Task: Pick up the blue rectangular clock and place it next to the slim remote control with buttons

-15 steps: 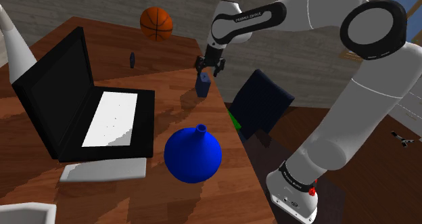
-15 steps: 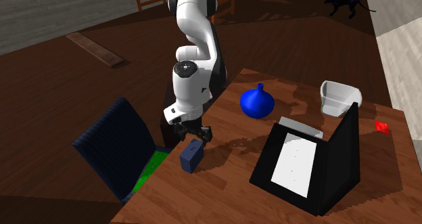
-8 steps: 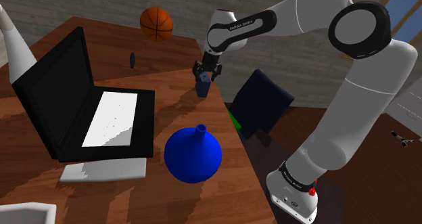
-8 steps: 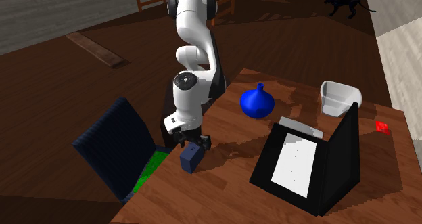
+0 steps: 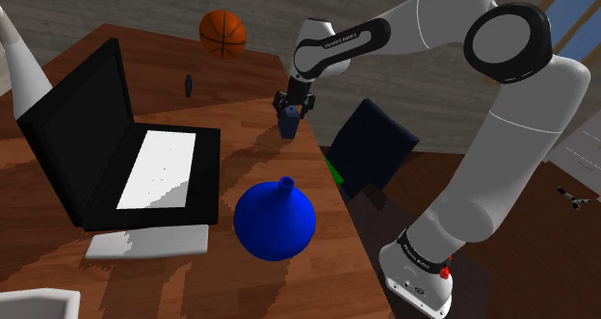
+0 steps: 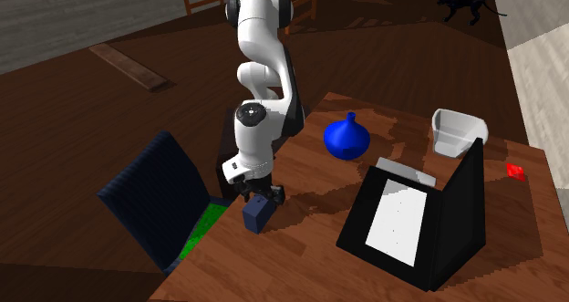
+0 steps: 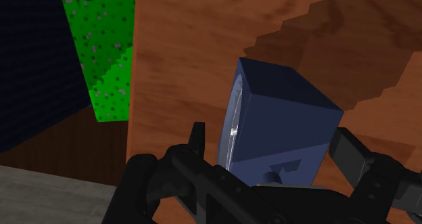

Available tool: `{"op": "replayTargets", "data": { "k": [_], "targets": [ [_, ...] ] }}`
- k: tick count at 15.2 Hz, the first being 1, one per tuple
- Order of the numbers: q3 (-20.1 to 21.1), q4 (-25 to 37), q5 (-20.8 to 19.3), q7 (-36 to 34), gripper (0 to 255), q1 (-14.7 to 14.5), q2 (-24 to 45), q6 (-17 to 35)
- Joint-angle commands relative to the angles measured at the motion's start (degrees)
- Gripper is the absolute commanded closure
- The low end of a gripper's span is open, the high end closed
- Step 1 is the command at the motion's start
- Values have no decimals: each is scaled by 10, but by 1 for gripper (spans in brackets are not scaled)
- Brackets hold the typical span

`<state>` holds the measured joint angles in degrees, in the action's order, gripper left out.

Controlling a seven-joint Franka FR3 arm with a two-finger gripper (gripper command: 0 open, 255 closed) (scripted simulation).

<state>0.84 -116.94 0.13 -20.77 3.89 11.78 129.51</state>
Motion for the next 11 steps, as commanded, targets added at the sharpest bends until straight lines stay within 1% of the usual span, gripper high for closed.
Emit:
{"op": "replayTargets", "data": {
  "k": [1,2,11],
  "targets": [
    [0,0,0,0,0,0,0,0],
    [0,0,0,0,255,0,0,0],
    [0,0,0,0,255,0,0,0]
  ]
}}
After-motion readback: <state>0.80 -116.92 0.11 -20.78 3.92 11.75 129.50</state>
